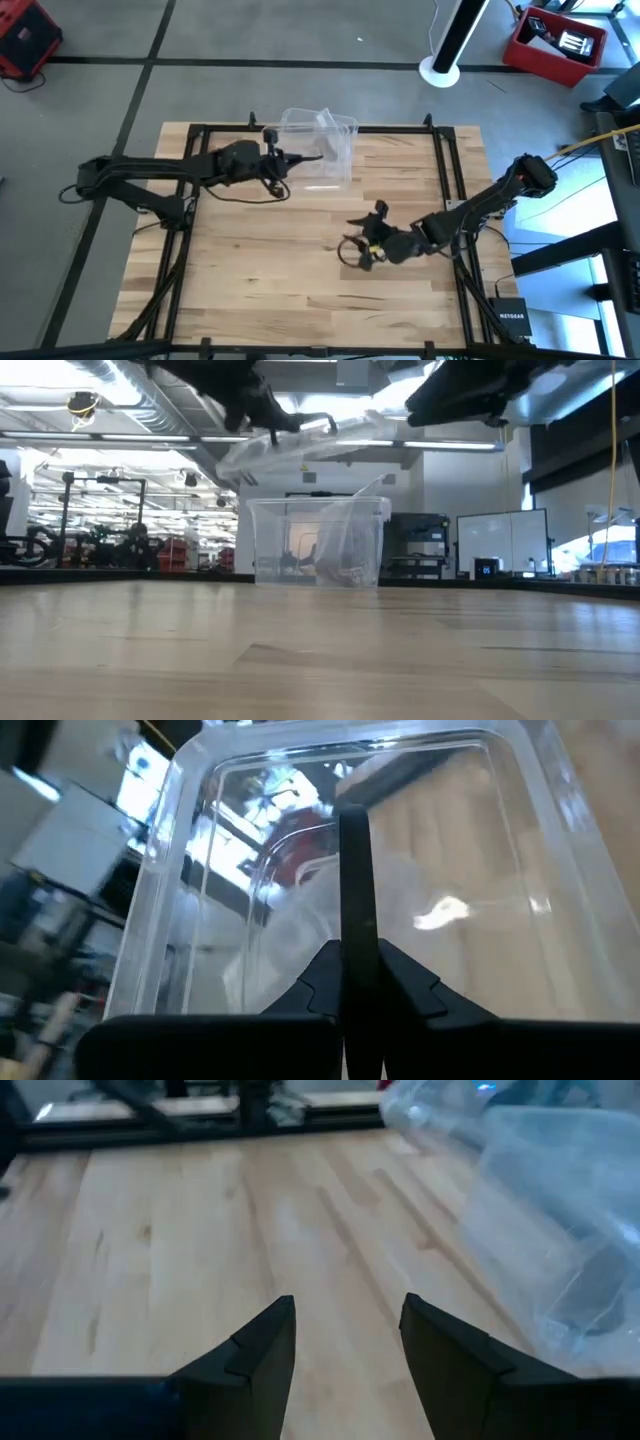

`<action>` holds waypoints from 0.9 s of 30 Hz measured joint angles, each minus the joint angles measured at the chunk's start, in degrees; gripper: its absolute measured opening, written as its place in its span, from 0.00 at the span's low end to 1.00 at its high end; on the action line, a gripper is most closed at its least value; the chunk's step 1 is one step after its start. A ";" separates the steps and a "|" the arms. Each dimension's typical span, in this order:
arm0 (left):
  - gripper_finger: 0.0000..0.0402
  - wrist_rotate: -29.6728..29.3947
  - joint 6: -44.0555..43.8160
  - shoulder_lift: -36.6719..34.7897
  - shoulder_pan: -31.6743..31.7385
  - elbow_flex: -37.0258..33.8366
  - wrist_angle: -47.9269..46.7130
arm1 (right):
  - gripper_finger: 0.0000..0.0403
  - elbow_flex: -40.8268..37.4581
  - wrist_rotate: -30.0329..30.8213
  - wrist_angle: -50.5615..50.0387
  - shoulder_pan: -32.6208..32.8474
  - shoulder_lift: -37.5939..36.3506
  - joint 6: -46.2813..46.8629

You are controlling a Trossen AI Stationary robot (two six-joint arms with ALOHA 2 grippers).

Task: Roll bandage
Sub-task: Close the transparent container

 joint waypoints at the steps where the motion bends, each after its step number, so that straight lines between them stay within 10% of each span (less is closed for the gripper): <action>1: 0.05 -0.01 2.07 1.11 0.83 0.01 1.47 | 0.45 0.07 -0.17 0.11 -1.13 -0.12 -0.23; 21: 0.05 29.61 8.65 17.64 24.04 20.85 -15.97 | 0.45 0.07 -11.25 -5.43 -8.11 -0.48 -1.20; 27: 0.06 30.46 12.07 23.30 27.02 21.62 -15.53 | 0.45 0.06 -11.73 -5.41 -8.09 -0.48 -1.20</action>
